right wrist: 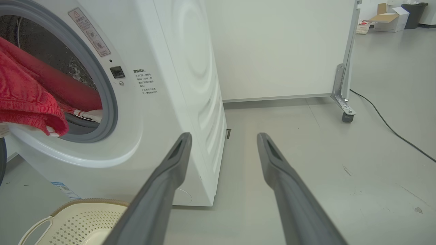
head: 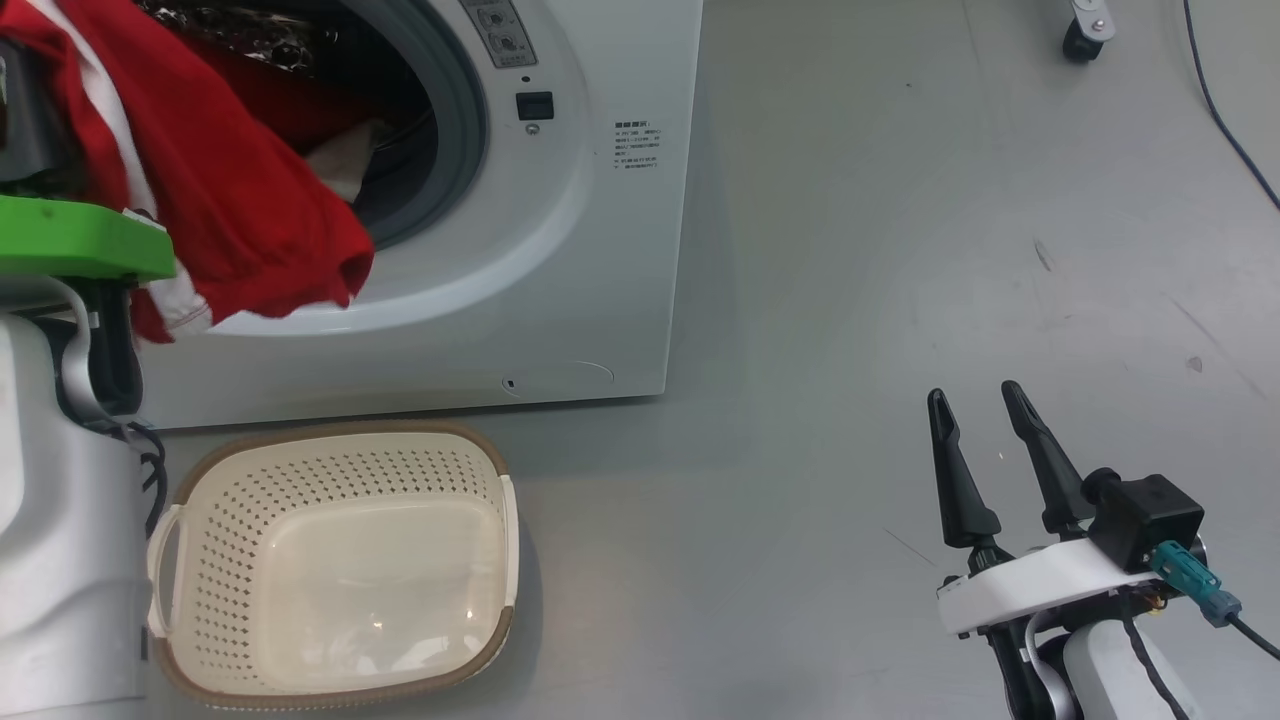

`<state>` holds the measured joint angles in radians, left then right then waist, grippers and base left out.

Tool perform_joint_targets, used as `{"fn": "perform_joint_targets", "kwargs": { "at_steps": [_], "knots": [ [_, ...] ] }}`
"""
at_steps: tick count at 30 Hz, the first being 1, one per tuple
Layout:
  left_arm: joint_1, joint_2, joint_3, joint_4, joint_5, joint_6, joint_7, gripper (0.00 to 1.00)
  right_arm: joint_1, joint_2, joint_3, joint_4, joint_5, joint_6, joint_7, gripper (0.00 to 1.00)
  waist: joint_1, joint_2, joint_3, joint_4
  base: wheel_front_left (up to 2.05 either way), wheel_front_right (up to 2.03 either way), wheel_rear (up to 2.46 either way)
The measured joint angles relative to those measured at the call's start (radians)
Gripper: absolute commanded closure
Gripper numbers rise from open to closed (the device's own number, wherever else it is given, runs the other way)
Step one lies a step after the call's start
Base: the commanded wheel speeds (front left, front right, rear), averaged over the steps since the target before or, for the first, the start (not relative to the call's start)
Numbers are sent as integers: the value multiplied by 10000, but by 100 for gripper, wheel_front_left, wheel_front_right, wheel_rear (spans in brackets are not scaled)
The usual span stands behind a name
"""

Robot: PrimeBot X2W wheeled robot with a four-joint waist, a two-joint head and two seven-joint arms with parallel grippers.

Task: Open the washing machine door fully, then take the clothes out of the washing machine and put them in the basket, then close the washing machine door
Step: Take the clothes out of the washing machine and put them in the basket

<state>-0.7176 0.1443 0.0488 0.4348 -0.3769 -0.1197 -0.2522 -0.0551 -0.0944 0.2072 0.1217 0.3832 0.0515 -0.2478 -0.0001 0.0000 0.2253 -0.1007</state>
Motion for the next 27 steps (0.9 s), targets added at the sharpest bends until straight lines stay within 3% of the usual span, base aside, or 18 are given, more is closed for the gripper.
{"fn": "perform_joint_targets", "kwargs": {
  "at_steps": [6,12,18,27],
  "knots": [
    [545,-90,148,-911,0,-2,0,100,36,-12,21,-23,0,2,0,0,0,0,-98,129,0,0,0],
    [1503,-247,-138,-951,4,-2,0,100,40,-21,36,-33,0,2,0,0,0,0,-109,189,0,0,0],
    [2784,-263,-395,-351,15,-6,63,100,99,-27,52,-81,0,2,0,0,0,0,-75,204,0,0,0],
    [4132,4,-742,633,414,-12,1014,100,181,-29,121,-199,0,4,2,0,0,0,202,124,0,0,0]
  ]
}}
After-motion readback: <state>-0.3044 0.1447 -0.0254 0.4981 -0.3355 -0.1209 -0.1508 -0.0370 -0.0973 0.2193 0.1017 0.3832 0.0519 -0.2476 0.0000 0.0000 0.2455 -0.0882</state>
